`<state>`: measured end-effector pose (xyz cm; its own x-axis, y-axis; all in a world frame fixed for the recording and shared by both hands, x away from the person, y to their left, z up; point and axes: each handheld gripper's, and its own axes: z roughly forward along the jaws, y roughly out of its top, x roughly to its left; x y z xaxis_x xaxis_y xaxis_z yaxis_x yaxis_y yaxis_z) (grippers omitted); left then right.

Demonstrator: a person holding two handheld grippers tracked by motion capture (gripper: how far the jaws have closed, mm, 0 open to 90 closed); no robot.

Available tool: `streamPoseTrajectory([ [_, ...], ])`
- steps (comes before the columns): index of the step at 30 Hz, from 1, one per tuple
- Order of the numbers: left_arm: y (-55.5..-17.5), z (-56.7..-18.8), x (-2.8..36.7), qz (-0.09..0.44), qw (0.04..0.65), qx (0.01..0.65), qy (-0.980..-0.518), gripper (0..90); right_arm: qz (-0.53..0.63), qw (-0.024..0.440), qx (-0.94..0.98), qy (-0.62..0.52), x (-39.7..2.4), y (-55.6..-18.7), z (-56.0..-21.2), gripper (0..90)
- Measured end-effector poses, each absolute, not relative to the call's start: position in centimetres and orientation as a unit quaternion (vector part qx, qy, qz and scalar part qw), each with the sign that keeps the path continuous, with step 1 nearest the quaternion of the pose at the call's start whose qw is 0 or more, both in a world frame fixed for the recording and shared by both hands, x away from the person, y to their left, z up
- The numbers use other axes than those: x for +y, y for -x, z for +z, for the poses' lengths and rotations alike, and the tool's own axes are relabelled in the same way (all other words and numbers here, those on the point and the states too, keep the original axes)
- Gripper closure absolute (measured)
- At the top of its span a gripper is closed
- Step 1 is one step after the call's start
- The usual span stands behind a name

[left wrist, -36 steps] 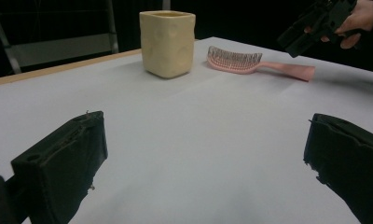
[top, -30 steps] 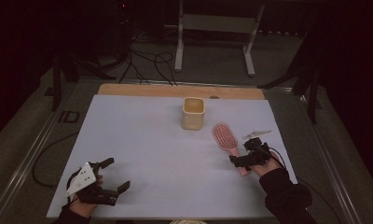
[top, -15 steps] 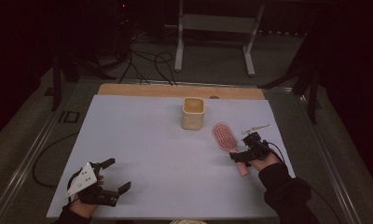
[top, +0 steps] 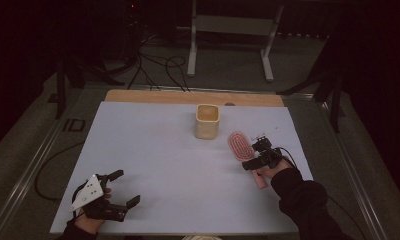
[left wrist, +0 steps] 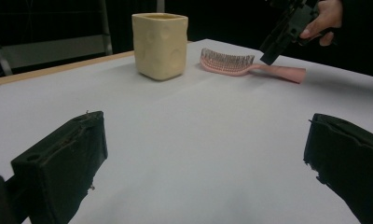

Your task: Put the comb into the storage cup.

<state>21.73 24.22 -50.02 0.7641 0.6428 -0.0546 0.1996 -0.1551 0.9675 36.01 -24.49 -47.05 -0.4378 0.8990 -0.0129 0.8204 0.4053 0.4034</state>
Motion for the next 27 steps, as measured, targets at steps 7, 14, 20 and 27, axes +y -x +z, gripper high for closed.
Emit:
streamPoseTrajectory([
  [7,-21.7,-50.0,24.2,0.188,0.586,0.288,-0.733,0.1,0.132,0.120,0.841,-0.511,-23.7,-36.4,-47.2,27.0],
  [14,-21.7,-50.0,24.2,0.188,0.587,0.287,-0.733,0.1,0.102,0.096,0.839,-0.527,-23.4,-37.4,-47.3,41.6],
  [20,-21.7,-50.0,24.2,0.186,0.587,0.287,-0.733,0.1,0.096,0.064,0.825,-0.553,-23.6,-37.8,-47.8,53.2],
  [27,-21.7,-50.0,24.2,0.185,0.587,0.287,-0.734,0.1,0.087,0.049,0.817,-0.567,-23.5,-38.3,-47.8,65.0],
])
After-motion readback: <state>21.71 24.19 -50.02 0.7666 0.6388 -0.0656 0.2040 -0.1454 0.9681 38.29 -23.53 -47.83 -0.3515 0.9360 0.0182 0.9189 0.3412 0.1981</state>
